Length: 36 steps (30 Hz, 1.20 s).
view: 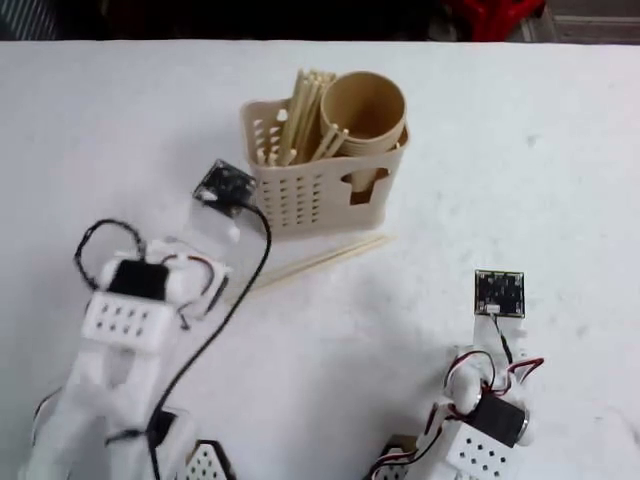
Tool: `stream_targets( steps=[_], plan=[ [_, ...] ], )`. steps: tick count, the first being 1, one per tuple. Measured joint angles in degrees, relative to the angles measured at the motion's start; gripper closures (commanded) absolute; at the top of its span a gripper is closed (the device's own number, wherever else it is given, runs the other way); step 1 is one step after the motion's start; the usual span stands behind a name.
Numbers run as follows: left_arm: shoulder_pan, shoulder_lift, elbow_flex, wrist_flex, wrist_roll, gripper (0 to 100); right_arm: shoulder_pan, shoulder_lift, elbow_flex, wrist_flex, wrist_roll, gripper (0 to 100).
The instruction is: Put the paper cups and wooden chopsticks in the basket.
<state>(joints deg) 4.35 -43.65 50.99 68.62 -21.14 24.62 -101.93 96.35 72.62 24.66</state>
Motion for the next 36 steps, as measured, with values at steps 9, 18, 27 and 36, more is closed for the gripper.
stream_targets(
  steps=[9,18,27,36],
  plan=[
    [24.53,0.62,-4.57,7.47,-11.34,87,0.0,0.0,0.0,0.0,0.0,98.1],
    [26.81,25.93,-10.99,-9.58,-22.59,88,0.0,0.0,0.0,0.0,0.0,98.1],
    [20.57,53.98,-27.69,-11.52,-24.7,89,0.0,0.0,0.0,0.0,0.0,98.1],
    [20.13,60.75,-31.82,-11.52,-19.78,89,0.0,0.0,0.0,0.0,0.0,98.1]
  ],
)
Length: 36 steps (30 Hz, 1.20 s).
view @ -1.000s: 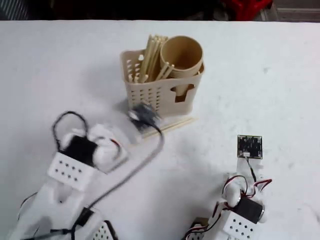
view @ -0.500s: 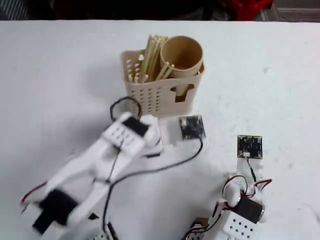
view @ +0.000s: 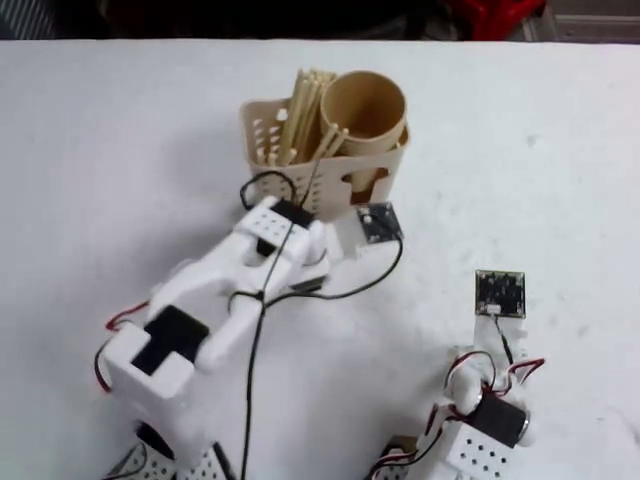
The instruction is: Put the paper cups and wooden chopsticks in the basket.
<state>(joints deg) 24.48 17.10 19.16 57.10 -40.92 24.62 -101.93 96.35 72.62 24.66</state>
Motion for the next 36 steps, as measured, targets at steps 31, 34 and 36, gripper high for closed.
stream_targets(
  steps=[31,34,36],
  plan=[
    [-0.53,6.68,-9.14,9.14,3.78,98,0.0,0.0,0.0,0.0,0.0,98.1],
    [-0.53,6.68,-9.14,9.14,3.78,98,0.0,0.0,0.0,0.0,0.0,98.1],
    [-0.53,5.63,-8.88,9.14,3.78,98,0.0,0.0,0.0,0.0,0.0,98.1]
  ],
)
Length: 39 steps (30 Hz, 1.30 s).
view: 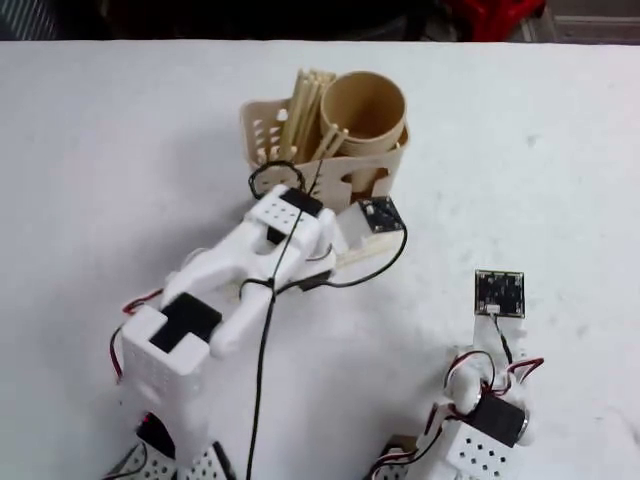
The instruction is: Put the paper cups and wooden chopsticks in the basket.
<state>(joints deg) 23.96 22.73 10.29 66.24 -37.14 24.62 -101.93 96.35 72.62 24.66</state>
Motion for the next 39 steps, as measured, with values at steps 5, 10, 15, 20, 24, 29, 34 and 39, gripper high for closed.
stream_targets(
  steps=[5,10,15,20,24,29,34,39],
  plan=[
    [-0.18,-8.18,7.21,-0.18,0.0,98,0.0,0.0,0.0,0.0,0.0,98.1],
    [1.05,-24.18,15.74,0.26,0.0,98,0.0,0.0,0.0,0.0,0.0,98.1],
    [1.76,-42.46,21.54,1.49,0.79,98,0.0,0.0,0.0,0.0,0.0,98.1],
    [1.58,-59.96,20.66,2.37,6.24,98,0.0,0.0,0.0,0.0,0.0,98.1],
    [1.58,-65.93,13.54,2.2,11.6,98,0.0,0.0,0.0,0.0,0.0,98.1],
    [1.32,-64.97,6.24,-7.03,20.22,98,0.0,0.0,0.0,0.0,0.0,98.1],
    [-1.67,-60.04,1.41,-18.11,23.47,98,0.0,0.0,0.0,0.0,0.0,98.1],
    [-4.75,-50.99,0.53,-27.78,28.75,97,0.0,0.0,0.0,0.0,0.0,98.1]
  ],
)
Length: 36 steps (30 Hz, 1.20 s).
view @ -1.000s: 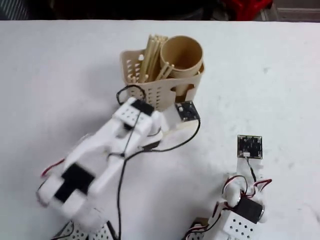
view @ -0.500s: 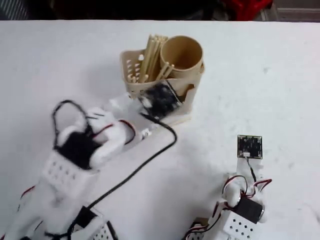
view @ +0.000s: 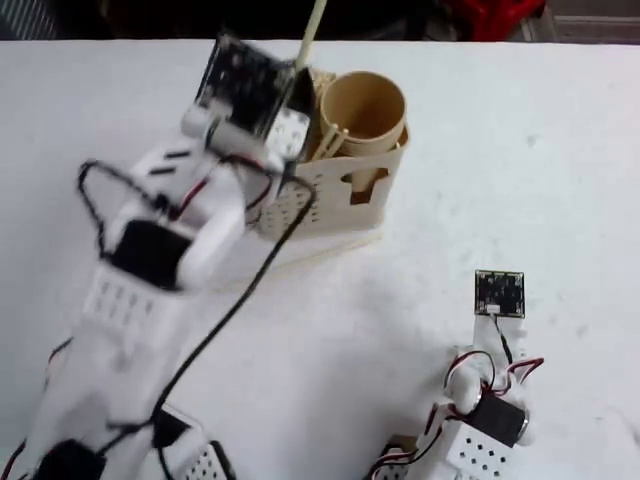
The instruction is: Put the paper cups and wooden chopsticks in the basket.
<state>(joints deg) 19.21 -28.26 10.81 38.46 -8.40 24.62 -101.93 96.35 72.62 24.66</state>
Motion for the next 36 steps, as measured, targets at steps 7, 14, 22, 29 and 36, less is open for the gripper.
stream_targets(
  steps=[7,14,22,29,36],
  plan=[
    [-3.87,8.26,0.0,-6.95,3.69,97,0.0,0.0,0.0,0.0,0.0,98.1],
    [-3.96,8.53,0.0,-7.03,4.04,97,0.0,0.0,0.0,0.0,0.0,98.1],
    [-4.13,8.53,0.0,-7.03,4.04,88,0.0,0.0,0.0,0.0,0.0,98.1],
    [-4.13,8.53,0.0,-5.63,4.04,88,0.0,0.0,0.0,0.0,0.0,98.1],
    [-3.6,5.63,0.0,7.82,3.96,88,0.0,0.0,0.0,0.0,0.0,98.1]
  ],
)
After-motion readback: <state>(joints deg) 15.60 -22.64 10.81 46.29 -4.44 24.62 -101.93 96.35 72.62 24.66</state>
